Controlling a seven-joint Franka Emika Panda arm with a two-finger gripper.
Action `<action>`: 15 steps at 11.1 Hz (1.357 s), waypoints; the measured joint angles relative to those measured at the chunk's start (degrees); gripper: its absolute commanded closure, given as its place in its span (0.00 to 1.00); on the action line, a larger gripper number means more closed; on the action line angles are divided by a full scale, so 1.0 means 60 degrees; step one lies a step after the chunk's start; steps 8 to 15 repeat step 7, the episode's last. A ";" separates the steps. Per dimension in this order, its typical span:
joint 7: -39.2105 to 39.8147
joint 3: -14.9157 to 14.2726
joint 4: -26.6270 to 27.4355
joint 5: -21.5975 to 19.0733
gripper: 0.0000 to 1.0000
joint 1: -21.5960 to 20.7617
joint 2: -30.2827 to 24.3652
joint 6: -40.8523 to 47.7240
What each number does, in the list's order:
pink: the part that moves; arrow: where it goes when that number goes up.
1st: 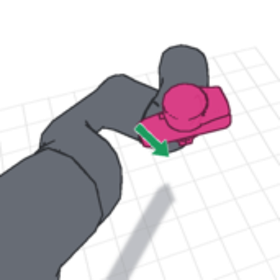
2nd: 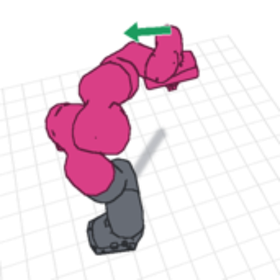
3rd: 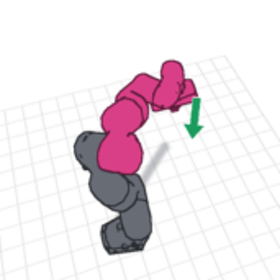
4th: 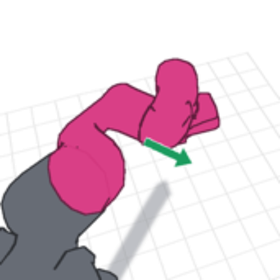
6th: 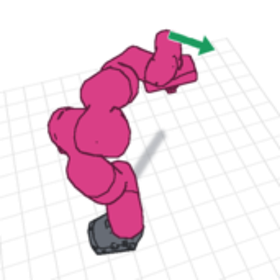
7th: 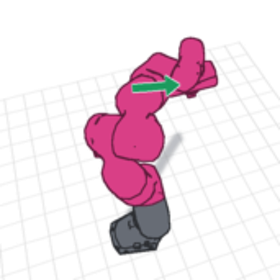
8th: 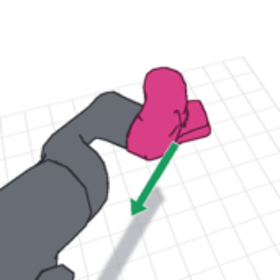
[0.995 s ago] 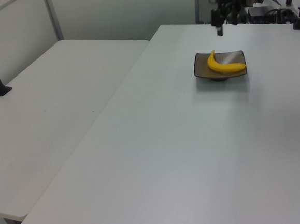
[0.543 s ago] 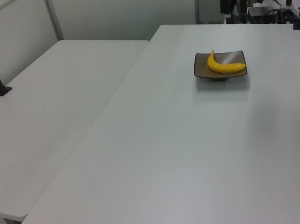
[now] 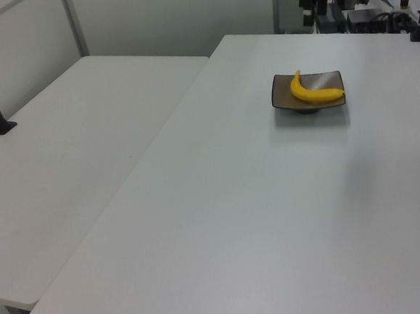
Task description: Bananas placed on a ceramic plate
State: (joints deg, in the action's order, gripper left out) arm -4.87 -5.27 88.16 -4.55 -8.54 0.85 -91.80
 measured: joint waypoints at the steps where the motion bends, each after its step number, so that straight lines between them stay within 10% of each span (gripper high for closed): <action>1: 0.0612 -0.0002 0.0039 -0.0022 0.00 0.0003 -0.0033 -0.0184; 15: 0.1263 -0.0002 0.0419 -0.0048 0.00 -0.0255 -0.0310 -0.0529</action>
